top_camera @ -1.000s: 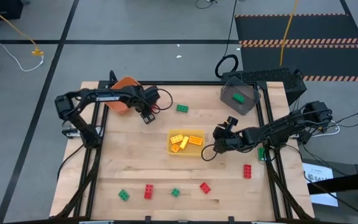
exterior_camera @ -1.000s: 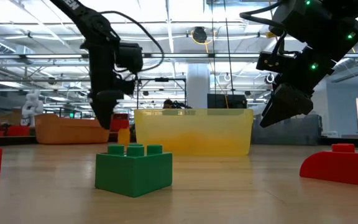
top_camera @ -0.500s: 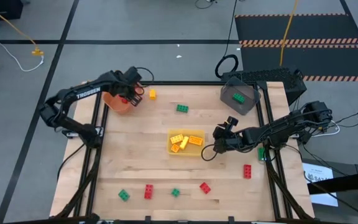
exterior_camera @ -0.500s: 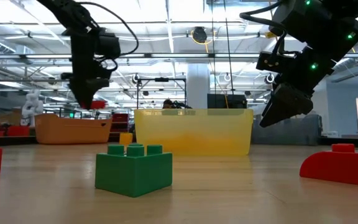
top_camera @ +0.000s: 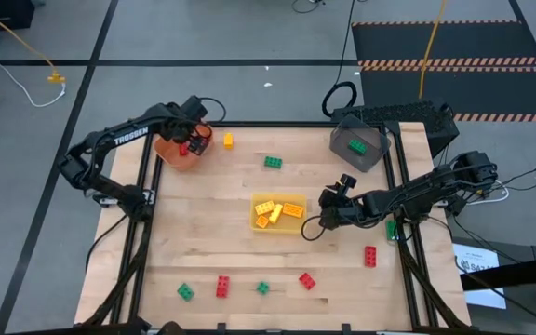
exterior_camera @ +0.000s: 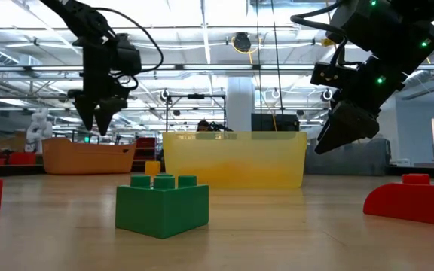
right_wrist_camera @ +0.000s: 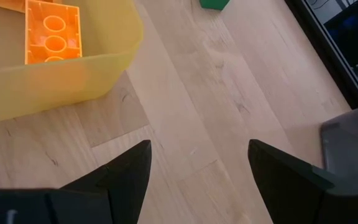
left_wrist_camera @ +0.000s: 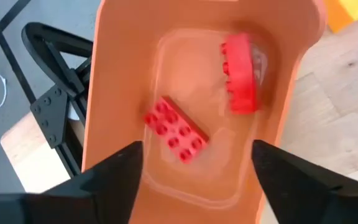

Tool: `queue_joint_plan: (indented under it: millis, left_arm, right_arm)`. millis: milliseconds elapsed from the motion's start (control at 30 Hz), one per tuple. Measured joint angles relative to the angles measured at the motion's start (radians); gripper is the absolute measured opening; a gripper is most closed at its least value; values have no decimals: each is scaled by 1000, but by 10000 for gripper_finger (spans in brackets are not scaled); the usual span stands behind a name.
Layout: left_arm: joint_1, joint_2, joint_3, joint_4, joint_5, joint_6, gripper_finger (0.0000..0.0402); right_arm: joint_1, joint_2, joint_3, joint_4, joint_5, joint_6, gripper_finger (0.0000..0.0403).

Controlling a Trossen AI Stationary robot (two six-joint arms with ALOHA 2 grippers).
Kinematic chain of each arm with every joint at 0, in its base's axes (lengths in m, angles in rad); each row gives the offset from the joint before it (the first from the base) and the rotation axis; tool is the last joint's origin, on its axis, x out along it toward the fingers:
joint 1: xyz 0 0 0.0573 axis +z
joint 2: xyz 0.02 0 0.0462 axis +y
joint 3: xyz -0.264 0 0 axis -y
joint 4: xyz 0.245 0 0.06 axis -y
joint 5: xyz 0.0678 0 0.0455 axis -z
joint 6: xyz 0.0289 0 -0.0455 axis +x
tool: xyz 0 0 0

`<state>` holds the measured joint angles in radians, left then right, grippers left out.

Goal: Sort & place blocks by color
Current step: Put the yellow 1-stud game piece into the yellow bin

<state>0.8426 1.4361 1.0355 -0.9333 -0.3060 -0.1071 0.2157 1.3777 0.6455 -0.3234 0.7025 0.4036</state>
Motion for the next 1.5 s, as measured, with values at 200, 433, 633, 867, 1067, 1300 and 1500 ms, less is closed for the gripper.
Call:
queue_joint_plan:
  millis: [200, 433, 633, 867, 1067, 1300, 1500]
  left_arm:
    - [-49, 0, 0, 110, 16, 28, 332]
    - [-160, 0, 0, 277, 107, 141, 334]
    - [-218, 70, 0, 335, 4, 235, 335]
    - [-294, 215, 0, 346, -124, 402, 335]
    - [-314, 278, 17, 412, -136, 441, 335]
    - [-303, 280, 25, 494, -152, 499, 335]
    - [-298, 280, 25, 465, -152, 506, 335]
  right_arm:
    - [0, 0, 0, 0, 0, 0, 258]
    - [0, 0, 0, 2, 0, -3, 258]
    - [0, 0, 0, 5, 1, -3, 258]
    - [0, 0, 0, 5, 2, -4, 258]
    - [0, 0, 0, 5, 3, -7, 258]
    - [0, 0, 0, 4, 3, -7, 258]
    - [0, 0, 0, 4, 3, -7, 258]
